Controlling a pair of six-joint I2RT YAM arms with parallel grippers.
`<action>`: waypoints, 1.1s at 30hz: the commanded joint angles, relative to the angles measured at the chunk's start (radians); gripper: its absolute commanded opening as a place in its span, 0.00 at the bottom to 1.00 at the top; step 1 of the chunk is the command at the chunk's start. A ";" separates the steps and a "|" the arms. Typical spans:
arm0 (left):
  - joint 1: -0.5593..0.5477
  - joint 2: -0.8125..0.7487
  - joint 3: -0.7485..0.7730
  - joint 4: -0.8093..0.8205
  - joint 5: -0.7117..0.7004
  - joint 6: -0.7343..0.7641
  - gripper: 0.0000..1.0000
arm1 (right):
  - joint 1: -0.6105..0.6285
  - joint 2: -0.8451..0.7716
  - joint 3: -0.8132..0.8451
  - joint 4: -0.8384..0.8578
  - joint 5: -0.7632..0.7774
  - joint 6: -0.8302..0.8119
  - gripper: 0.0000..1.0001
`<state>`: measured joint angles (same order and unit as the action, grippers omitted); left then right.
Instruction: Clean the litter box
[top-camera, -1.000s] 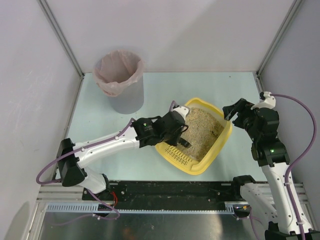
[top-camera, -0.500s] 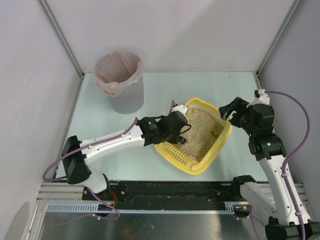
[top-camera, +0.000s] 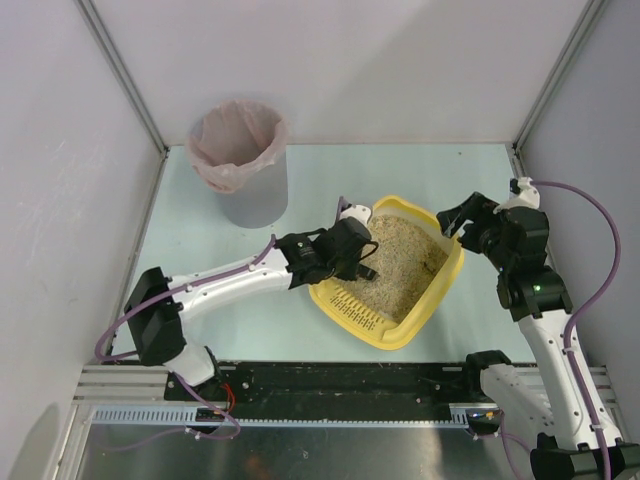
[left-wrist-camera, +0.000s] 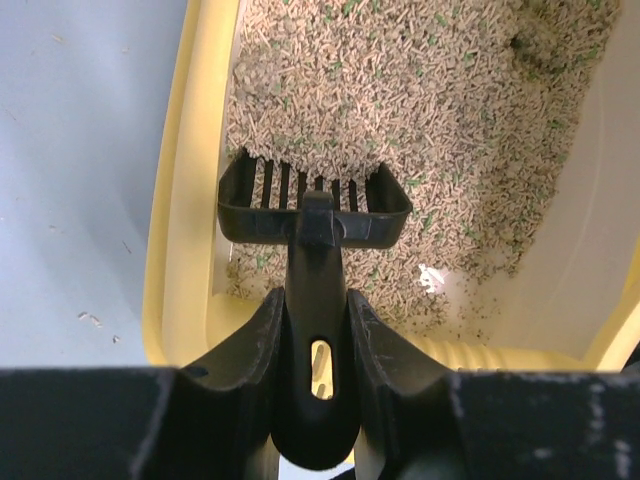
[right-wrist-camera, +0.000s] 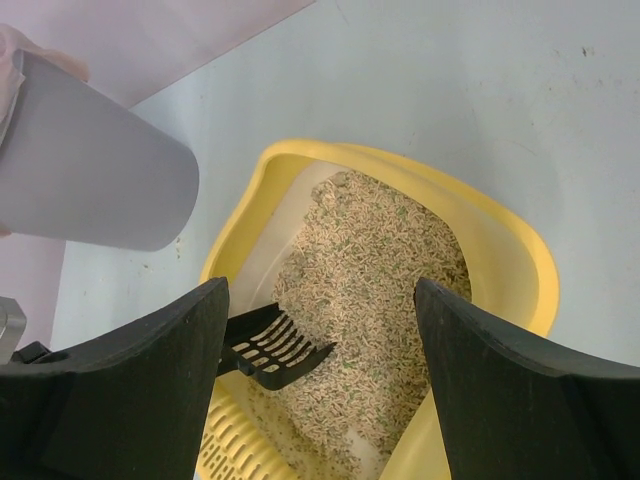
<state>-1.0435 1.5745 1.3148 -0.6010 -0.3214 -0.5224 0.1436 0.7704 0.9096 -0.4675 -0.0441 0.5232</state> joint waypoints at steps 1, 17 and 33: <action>0.014 -0.002 -0.055 0.063 -0.025 0.002 0.00 | 0.005 0.009 -0.003 0.062 -0.020 0.009 0.79; 0.016 -0.018 -0.201 0.230 -0.134 0.002 0.00 | 0.022 0.041 -0.028 0.119 -0.036 0.027 0.79; 0.043 0.004 -0.255 0.392 -0.134 0.056 0.00 | 0.047 -0.016 -0.035 0.141 0.024 0.037 0.78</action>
<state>-1.0344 1.5429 1.0924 -0.2485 -0.3901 -0.5041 0.1825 0.7670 0.8806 -0.3748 -0.0475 0.5503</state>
